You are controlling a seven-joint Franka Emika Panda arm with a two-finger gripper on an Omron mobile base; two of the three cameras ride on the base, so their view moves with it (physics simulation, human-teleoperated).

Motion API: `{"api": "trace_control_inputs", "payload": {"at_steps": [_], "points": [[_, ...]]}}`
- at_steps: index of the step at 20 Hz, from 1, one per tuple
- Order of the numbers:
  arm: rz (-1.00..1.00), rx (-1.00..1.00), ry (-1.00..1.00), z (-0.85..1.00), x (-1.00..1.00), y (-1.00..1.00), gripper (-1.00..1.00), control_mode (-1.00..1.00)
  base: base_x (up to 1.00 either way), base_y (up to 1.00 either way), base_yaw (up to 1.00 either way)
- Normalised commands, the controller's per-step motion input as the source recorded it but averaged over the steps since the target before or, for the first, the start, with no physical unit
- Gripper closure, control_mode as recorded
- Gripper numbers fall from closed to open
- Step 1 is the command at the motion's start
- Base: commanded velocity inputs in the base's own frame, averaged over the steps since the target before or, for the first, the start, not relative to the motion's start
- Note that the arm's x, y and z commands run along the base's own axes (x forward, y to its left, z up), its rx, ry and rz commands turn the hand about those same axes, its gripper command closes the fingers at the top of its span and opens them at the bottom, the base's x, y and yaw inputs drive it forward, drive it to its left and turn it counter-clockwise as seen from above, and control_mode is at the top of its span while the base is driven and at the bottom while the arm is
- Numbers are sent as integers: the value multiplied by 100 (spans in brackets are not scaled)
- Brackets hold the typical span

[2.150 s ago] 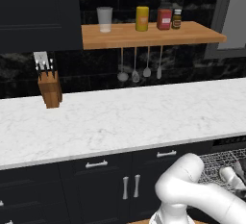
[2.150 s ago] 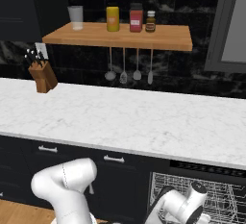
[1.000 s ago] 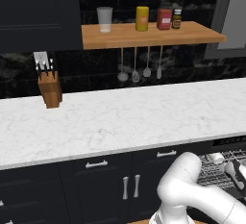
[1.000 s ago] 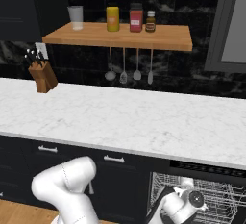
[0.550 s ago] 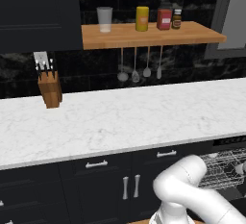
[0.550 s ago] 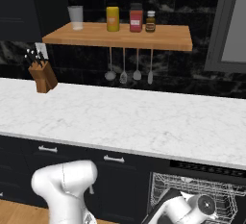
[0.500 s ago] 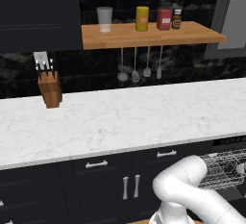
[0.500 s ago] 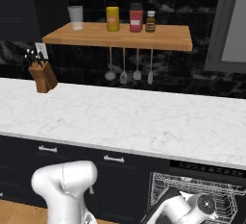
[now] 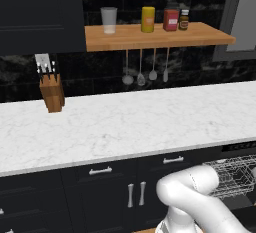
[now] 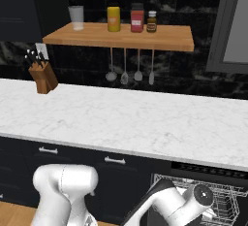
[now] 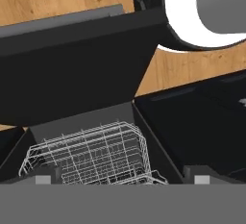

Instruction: Pick up the cup and bowl from the counter, place them in the dishwasher, and close the dishwasher door.

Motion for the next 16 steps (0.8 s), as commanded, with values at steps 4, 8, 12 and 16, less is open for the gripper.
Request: {"api": "trace_control_inputs", "payload": {"at_steps": [4, 8, 12, 16], "points": [[26, 0, -14, 0, -100, -6, -100, -100, 0, 0, 0], [30, 0, -5, 40, -100, -23, -100, -100, 0, 0, 0], [33, -2, 8, 89, -100, -44, -100, -100, 0, 0, 0], [16, 2, 23, 79, -100, -12, -100, -100, 0, 0, 0]]}}
